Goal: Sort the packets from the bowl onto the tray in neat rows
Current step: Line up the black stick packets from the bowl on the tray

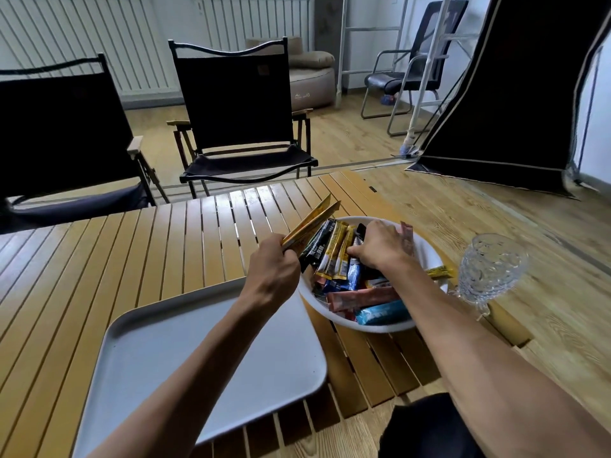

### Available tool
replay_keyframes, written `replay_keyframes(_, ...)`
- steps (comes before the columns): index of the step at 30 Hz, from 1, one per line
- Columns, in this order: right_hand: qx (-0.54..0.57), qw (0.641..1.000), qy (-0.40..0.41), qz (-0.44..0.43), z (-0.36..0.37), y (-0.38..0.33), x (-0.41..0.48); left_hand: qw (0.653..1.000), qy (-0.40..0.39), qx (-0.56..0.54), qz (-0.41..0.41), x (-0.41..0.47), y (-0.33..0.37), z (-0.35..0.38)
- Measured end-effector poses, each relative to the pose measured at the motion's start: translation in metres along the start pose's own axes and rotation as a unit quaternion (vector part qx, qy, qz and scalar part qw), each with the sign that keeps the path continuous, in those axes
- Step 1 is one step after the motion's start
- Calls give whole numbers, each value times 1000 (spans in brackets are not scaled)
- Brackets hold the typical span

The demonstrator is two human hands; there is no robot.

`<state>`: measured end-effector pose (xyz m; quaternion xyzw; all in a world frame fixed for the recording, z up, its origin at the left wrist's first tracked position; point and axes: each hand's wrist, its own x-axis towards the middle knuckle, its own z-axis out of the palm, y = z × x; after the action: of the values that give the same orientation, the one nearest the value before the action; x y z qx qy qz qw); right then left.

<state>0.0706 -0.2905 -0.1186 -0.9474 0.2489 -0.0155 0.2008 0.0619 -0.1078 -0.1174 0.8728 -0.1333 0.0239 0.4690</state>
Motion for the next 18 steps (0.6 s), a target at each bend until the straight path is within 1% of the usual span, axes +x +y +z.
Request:
replay_keyframes(3,17,1000,-24,2,-4,-2,-1,1000,-1,-3,3,0,2,0)
replay_keyframes(6,2,1000,-11,-14,-16,2,-2,1000,1,-8,4,1,3,0)
replay_keyframes(8,20,1000,-12,-3,-24,8,-2,1000,1,-10,4,2,4,1)
replay_keyframes(10,65,998,-17,8,-28,17,0,1000,-2,-19,0,2,4,3)
replay_keyframes(15,199,978,40,36,-30,30,6,999,-15,-41,-8,0,6,8)
replay_keyframes(18,327,944,38,33,-31,28,6,999,-14,-49,-8,1,8,8)
